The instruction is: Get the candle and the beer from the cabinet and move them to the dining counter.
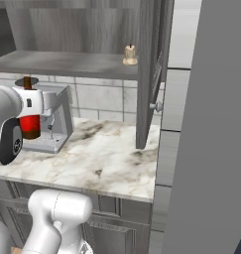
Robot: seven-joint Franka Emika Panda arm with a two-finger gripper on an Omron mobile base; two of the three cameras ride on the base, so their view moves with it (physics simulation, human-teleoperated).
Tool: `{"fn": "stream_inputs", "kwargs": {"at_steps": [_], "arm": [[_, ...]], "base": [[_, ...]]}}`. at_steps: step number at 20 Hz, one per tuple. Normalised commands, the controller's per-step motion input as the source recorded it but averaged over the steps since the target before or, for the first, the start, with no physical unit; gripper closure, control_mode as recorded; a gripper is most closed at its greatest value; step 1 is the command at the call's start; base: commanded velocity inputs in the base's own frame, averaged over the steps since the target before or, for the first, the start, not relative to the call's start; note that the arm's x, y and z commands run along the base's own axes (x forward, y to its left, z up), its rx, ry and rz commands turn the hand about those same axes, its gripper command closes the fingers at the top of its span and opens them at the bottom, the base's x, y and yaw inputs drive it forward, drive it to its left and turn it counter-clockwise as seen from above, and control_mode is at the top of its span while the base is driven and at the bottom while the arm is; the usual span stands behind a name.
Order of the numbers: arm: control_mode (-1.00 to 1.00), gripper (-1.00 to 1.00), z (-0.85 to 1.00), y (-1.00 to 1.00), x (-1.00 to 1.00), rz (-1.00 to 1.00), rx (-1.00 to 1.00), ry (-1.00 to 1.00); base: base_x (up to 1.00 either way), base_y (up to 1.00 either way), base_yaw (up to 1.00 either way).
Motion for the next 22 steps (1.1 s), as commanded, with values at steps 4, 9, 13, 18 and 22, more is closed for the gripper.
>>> {"fn": "stream_inputs", "kwargs": {"at_steps": [4, 9, 13, 18, 22], "arm": [[-1.0, 1.0, 0.0, 0.0, 0.0, 0.0, 0.0, 0.0], [-1.0, 1.0, 0.0, 0.0, 0.0, 0.0, 0.0, 0.0], [-1.0, 1.0, 0.0, 0.01, -0.18, 0.0, 0.0, 0.0], [-1.0, 1.0, -0.07, 0.0, -0.47, 0.05, 0.0, 0.0], [-1.0, 1.0, -0.06, 0.03, -0.36, 0.1, 0.0, 0.0]], "base": [[0.0, 0.0, 0.0], [0.0, 0.0, 0.0], [0.0, 0.0, 0.0], [0.0, 0.0, 0.0], [0.0, 0.0, 0.0]]}}
